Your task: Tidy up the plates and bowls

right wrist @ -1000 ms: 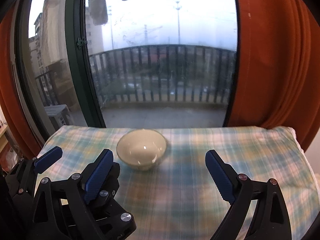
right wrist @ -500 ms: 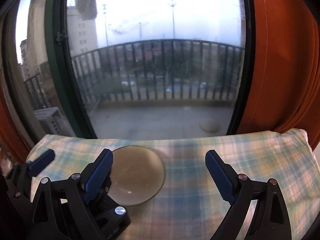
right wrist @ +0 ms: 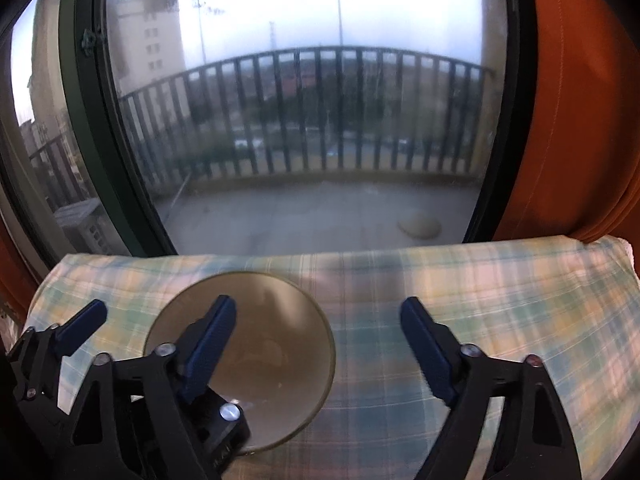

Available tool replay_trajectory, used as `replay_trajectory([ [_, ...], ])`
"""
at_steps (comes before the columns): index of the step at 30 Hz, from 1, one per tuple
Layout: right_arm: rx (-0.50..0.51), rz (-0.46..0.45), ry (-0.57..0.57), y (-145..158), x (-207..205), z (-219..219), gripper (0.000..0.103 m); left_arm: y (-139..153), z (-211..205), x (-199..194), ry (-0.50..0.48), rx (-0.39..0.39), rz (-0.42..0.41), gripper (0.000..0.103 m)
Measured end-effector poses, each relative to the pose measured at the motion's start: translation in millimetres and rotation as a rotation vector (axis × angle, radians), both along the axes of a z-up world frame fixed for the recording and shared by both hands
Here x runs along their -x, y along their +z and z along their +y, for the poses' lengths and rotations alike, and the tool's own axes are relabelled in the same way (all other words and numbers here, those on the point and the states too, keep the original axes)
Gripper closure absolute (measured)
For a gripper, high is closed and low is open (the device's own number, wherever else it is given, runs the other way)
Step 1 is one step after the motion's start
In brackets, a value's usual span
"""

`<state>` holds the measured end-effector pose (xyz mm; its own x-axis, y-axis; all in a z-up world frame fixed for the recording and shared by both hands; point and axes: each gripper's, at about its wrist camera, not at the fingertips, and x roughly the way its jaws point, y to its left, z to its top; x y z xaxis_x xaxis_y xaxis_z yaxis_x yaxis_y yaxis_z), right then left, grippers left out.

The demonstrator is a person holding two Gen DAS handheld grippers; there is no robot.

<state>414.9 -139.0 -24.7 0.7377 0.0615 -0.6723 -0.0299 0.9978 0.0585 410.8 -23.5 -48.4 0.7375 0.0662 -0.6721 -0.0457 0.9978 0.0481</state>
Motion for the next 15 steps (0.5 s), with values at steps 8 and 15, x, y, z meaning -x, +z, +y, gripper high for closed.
replay_trajectory([
  [8, -0.009, 0.059, 0.038, -21, -12, 3, 0.05, -21, 0, -7, 0.013, 0.008, 0.042, 0.065],
  [15, -0.022, 0.1, 0.034, -29, -15, -1, 0.08, -25, -6, -6, -0.004, 0.002, 0.069, 0.083],
])
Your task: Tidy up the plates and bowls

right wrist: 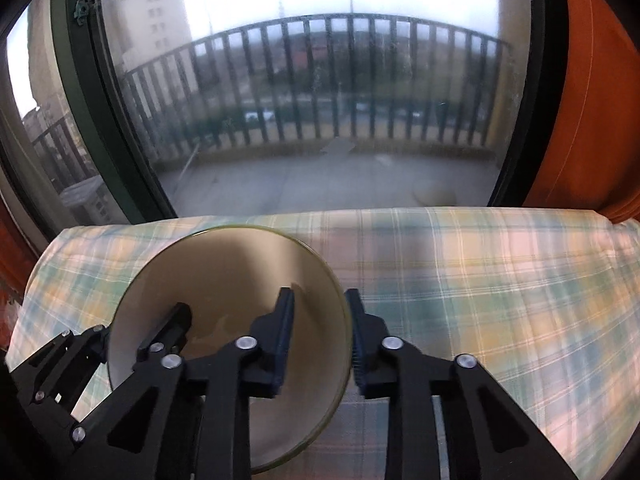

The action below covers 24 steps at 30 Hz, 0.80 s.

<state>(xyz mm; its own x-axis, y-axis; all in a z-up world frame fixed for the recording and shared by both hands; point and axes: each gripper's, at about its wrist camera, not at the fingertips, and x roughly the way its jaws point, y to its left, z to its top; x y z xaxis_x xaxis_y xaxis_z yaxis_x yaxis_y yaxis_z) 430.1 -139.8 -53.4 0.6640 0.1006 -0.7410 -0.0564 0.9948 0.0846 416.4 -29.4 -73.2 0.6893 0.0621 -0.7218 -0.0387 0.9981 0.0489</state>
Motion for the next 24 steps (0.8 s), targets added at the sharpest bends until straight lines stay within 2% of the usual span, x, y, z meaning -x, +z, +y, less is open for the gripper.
replay_trajectory([
  [12, -0.004, 0.031, 0.0, 4, 8, 1, 0.081, 8, 1, 10, -0.002, -0.008, 0.006, 0.083],
  [24, 0.025, -0.04, 0.039, 48, 39, 4, 0.081, 54, 3, 44, 0.006, -0.014, -0.08, 0.083],
])
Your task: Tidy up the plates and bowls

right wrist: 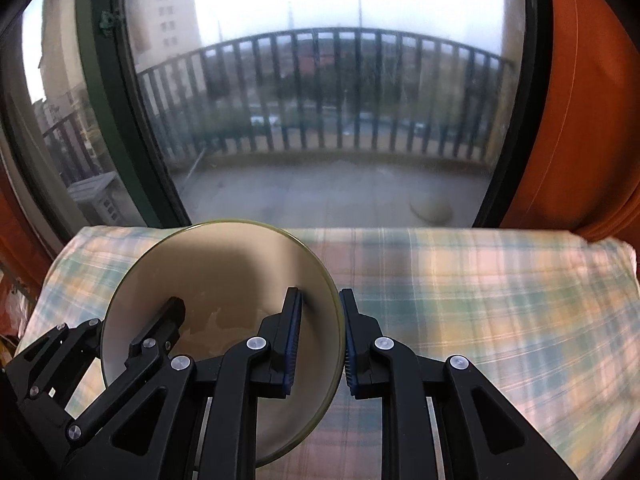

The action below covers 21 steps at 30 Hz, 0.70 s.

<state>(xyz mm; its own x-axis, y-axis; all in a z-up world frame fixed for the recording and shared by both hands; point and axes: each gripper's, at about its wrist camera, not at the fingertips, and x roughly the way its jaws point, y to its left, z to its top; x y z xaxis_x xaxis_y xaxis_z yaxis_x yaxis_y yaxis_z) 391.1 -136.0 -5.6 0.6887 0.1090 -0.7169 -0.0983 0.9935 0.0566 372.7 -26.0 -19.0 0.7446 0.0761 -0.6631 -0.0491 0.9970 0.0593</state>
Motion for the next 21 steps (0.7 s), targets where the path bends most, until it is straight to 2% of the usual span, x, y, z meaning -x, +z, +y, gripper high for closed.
replay_trajectory([
  [11, 0.001, -0.084, 0.015, 54, 50, -1, 0.081, 44, 9, 51, 0.006, -0.006, -0.078, 0.083],
  [21, 0.0, -0.125, 0.006, 75, 108, -8, 0.081, 59, 8, 108, -0.009, -0.001, -0.113, 0.083],
])
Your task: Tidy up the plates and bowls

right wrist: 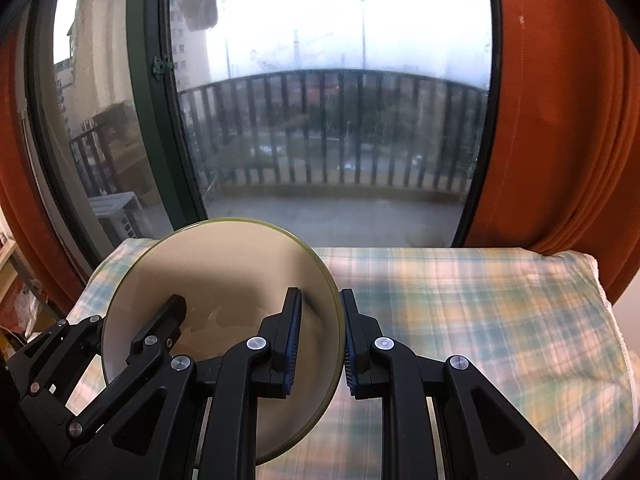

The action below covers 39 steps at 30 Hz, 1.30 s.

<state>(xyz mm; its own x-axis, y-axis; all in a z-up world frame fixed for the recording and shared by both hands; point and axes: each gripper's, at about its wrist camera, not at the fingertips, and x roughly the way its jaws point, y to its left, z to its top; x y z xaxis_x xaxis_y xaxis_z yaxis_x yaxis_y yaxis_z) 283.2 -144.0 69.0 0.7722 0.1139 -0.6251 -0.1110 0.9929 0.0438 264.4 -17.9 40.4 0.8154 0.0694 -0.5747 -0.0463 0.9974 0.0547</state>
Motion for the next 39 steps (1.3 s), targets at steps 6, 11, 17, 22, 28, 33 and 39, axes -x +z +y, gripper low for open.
replay_trajectory([
  [6, -0.007, -0.016, -0.008, 4, 39, -10, 0.081, 1, 0, 32, -0.012, 0.003, -0.004, 0.083],
  [11, -0.009, -0.015, -0.013, 2, 71, -17, 0.081, 0, -5, 58, -0.029, 0.011, 0.002, 0.083],
  [17, -0.016, -0.022, -0.024, 0, 108, -26, 0.081, -2, -12, 86, -0.062, 0.009, 0.001, 0.083],
  [22, 0.0, -0.028, -0.028, -4, 133, -28, 0.081, -10, -17, 107, -0.074, 0.001, 0.002, 0.083],
  [28, -0.013, -0.007, -0.035, -16, 155, -32, 0.081, -23, -25, 127, -0.102, 0.001, 0.02, 0.083],
  [33, -0.007, -0.008, -0.038, -23, 173, -38, 0.081, -29, -34, 141, -0.129, 0.005, 0.026, 0.083],
  [39, 0.005, -0.01, -0.036, -31, 194, -44, 0.081, -40, -40, 156, -0.153, 0.016, 0.048, 0.083],
])
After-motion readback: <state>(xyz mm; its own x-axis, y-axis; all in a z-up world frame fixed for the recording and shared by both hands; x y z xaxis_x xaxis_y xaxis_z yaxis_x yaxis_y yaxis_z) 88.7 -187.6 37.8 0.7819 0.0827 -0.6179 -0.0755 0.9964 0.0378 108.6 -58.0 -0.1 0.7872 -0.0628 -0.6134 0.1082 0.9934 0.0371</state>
